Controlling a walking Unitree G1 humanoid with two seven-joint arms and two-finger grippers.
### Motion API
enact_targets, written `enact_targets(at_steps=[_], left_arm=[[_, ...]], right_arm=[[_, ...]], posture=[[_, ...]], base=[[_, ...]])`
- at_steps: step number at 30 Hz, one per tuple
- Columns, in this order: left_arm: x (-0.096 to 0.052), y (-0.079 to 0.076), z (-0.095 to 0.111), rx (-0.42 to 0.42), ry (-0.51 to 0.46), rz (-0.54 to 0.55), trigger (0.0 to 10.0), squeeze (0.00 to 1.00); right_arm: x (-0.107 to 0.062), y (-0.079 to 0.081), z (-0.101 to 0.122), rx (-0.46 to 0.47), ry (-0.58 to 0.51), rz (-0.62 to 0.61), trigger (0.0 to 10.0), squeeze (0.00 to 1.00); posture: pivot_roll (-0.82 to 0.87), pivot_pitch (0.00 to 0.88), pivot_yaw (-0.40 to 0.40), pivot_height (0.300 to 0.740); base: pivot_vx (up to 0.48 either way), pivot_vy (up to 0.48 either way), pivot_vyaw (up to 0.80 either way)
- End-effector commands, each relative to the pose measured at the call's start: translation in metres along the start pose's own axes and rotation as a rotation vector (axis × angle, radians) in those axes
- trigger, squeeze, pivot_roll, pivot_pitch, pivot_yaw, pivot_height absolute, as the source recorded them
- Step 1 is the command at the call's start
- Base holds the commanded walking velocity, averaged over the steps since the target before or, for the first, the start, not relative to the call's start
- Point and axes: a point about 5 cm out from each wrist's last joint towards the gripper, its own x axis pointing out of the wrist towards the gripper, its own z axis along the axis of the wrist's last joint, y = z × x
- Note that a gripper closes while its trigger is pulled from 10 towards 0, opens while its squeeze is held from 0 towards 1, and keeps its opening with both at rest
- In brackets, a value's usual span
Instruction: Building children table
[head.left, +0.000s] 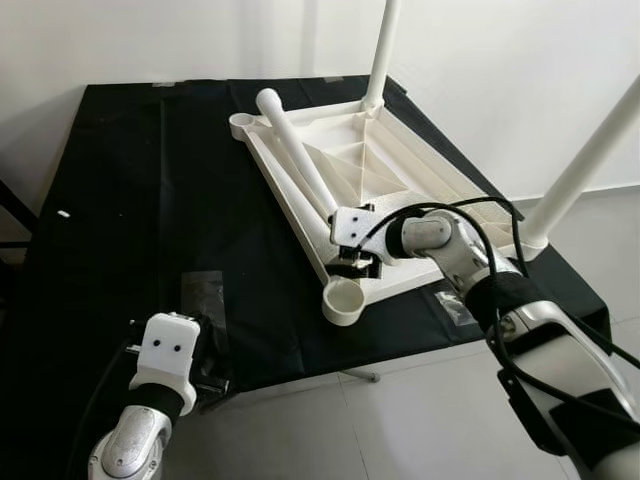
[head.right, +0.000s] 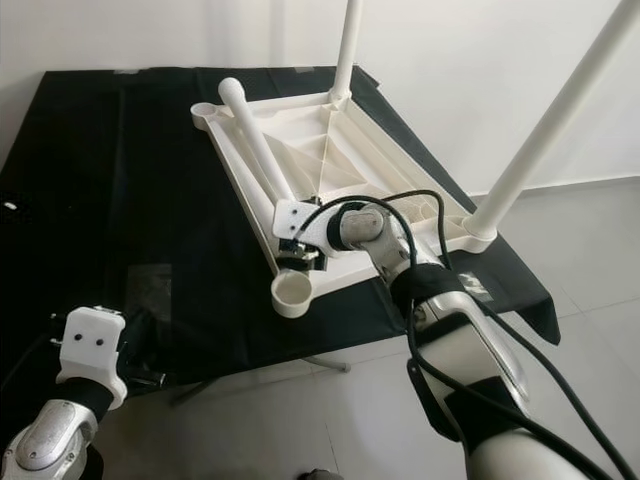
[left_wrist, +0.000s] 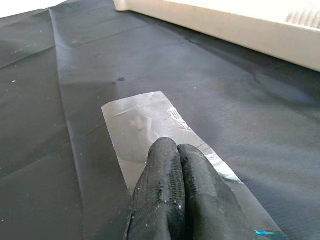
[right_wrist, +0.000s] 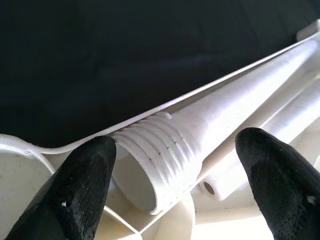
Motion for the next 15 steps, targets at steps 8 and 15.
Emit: enact_targets(at_steps=[8,15], left_arm=[[-0.001,-0.002,0.001,-0.013,0.008,-0.01,10.0,0.0],[-0.001,-0.001,0.001,-0.013,0.009,-0.012,10.0,0.0]], right_arm=[[-0.007,-0.023,0.022,0.079,-0.134,-0.095,10.0,0.0],[0.0,-0.004,0.009,0.02,-0.024,0.028,10.0,0.0]], posture=[[-0.18,0.144,-0.085,0.74],[-0.18,0.146,-0.084,0.74]], base=[[0.0,0.0,0.0],[0.0,0.0,0.0]])
